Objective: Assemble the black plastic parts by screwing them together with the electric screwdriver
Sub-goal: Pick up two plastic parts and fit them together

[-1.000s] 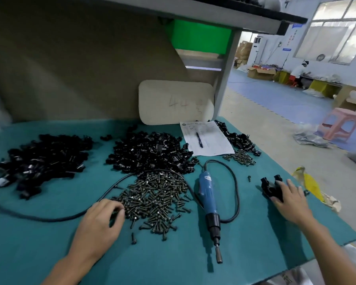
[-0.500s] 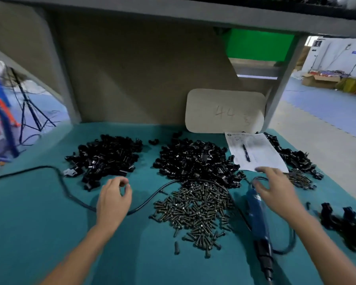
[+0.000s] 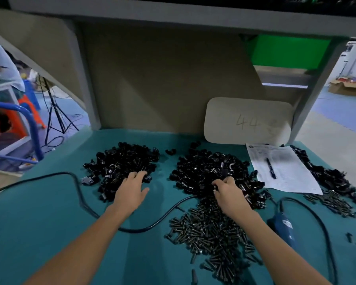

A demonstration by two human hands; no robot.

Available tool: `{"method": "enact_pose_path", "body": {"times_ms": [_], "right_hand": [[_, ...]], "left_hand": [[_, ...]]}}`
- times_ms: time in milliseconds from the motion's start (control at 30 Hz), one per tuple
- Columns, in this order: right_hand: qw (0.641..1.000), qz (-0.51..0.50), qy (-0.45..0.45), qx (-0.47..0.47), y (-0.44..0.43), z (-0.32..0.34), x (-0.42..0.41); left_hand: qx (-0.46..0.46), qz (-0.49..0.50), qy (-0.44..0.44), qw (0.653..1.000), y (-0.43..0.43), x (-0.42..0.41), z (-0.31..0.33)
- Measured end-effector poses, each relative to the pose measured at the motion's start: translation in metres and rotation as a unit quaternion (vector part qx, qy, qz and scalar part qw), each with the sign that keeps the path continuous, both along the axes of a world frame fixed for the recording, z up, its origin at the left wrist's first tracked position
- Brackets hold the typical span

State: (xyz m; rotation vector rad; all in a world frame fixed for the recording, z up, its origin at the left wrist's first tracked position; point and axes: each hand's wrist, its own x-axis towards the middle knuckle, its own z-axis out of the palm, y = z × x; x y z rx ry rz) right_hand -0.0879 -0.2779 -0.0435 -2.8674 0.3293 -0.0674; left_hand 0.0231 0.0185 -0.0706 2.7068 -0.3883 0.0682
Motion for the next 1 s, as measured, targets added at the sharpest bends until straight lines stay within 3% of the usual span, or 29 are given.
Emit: {"method": "enact_pose_path", "body": {"times_ms": [167, 267, 333, 433, 500, 567, 633, 733, 800, 867, 933, 1000], "right_hand": [[1.000, -0.003, -0.021, 0.016, -0.006, 0.001, -0.001], [0.995, -0.038, -0.073, 0.062, -0.006, 0.004, -0.003], [0.981, -0.078, -0.125, 0.129, -0.008, 0.009, -0.010], [0.934, -0.112, -0.196, 0.276, -0.005, 0.021, -0.029], [0.859, -0.133, -0.214, 0.446, 0.007, 0.028, -0.045], [0.738, -0.138, -0.200, 0.629, 0.024, 0.031, -0.066], [0.625, -0.127, -0.170, 0.752, 0.042, 0.029, -0.089], [0.547, -0.129, -0.161, 0.811, 0.068, 0.018, -0.117], [0.541, -0.127, -0.154, 0.817, 0.082, 0.012, -0.129], [0.565, -0.115, -0.138, 0.805, 0.091, 0.011, -0.137], [0.598, -0.105, -0.128, 0.785, 0.094, 0.011, -0.142], [0.605, -0.103, -0.126, 0.780, 0.096, 0.014, -0.146]], "left_hand": [[-0.088, 0.006, -0.052, 0.995, -0.007, -0.009, 0.000], [-0.193, 0.032, -0.035, 0.980, -0.010, -0.016, 0.002], [-0.292, 0.045, 0.016, 0.955, -0.011, -0.019, 0.010], [-0.434, 0.060, 0.141, 0.888, -0.016, -0.030, 0.029], [-0.458, 0.044, 0.190, 0.867, -0.020, -0.041, 0.038], [-0.448, 0.008, 0.216, 0.868, -0.025, -0.056, 0.043], [-0.453, -0.015, 0.248, 0.856, -0.030, -0.073, 0.045], [-0.489, -0.023, 0.313, 0.814, -0.035, -0.099, 0.040], [-0.525, -0.024, 0.350, 0.776, -0.035, -0.114, 0.037], [-0.529, -0.039, 0.368, 0.764, -0.032, -0.125, 0.037], [-0.496, -0.064, 0.354, 0.790, -0.029, -0.134, 0.039], [-0.443, -0.095, 0.319, 0.833, -0.027, -0.140, 0.043]]}}
